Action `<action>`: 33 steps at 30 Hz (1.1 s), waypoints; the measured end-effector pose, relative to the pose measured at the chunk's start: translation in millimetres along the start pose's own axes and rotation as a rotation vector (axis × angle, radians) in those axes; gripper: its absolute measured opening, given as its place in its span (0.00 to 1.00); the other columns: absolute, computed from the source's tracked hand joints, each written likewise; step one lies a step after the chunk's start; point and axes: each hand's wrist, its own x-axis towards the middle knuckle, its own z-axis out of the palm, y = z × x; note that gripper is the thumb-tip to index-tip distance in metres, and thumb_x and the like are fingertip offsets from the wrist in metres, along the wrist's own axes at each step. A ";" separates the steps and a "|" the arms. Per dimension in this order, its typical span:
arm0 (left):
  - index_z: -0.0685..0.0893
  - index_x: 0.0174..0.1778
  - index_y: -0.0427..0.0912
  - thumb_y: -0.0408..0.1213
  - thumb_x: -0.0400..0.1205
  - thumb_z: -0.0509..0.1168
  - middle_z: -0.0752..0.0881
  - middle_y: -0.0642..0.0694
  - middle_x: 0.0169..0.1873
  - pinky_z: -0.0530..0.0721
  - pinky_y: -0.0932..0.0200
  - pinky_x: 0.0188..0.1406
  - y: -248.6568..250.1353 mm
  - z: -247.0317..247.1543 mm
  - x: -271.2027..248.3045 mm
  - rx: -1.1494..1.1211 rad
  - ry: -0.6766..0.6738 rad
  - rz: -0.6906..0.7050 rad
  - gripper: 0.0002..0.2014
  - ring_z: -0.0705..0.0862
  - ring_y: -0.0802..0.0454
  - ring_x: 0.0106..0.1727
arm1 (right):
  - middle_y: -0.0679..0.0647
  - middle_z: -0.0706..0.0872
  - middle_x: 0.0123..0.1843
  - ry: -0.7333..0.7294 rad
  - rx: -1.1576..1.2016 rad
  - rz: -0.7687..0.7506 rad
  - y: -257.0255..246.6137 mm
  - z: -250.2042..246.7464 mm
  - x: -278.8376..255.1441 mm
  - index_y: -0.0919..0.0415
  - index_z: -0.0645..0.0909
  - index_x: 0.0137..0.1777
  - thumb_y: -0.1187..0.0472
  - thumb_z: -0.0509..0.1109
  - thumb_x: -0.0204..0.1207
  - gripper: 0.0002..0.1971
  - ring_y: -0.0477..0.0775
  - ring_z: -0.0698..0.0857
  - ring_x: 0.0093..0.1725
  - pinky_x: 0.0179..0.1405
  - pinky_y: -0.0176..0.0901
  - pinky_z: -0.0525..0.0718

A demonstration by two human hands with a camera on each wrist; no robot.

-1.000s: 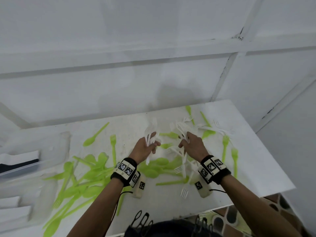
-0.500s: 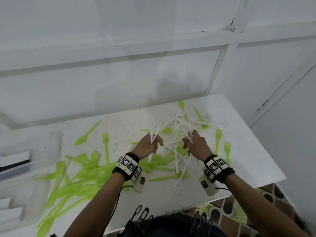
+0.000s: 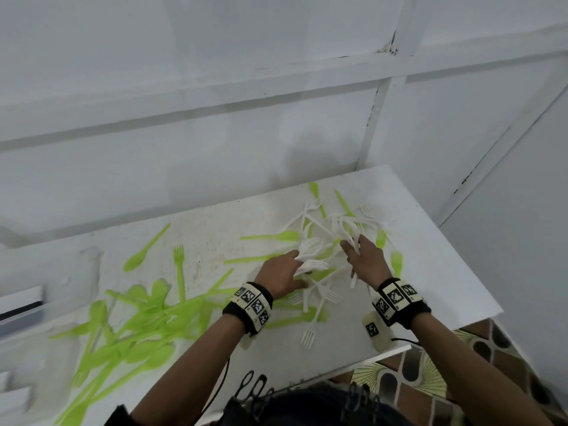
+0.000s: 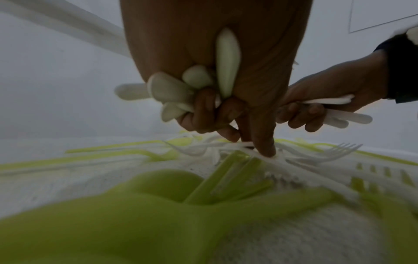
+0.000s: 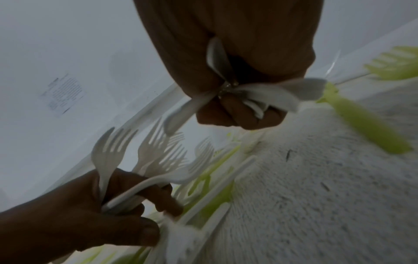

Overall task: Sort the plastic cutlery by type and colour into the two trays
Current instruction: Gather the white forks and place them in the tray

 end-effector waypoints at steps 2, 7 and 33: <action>0.89 0.59 0.54 0.55 0.80 0.72 0.81 0.49 0.60 0.81 0.50 0.52 -2.0 2.6 -0.9 -0.010 0.035 0.025 0.15 0.84 0.46 0.61 | 0.67 0.86 0.42 0.011 0.018 0.022 1.2 -3.3 -1.4 0.62 0.74 0.44 0.42 0.68 0.84 0.21 0.70 0.87 0.42 0.49 0.64 0.88; 0.86 0.66 0.55 0.54 0.81 0.67 0.86 0.51 0.59 0.81 0.53 0.49 -6.4 -0.2 -5.6 0.036 0.173 0.095 0.19 0.85 0.48 0.59 | 0.61 0.85 0.35 -0.004 0.033 -0.028 3.2 -4.6 -12.3 0.61 0.71 0.41 0.48 0.70 0.85 0.19 0.53 0.85 0.28 0.34 0.48 0.84; 0.86 0.34 0.41 0.48 0.83 0.55 0.81 0.48 0.27 0.68 0.58 0.26 -49.6 -30.3 -71.3 -0.933 0.331 -0.468 0.21 0.72 0.61 0.19 | 0.46 0.87 0.51 -0.234 -0.073 -0.143 -26.0 38.5 -9.4 0.54 0.82 0.64 0.43 0.67 0.85 0.16 0.56 0.86 0.53 0.58 0.49 0.82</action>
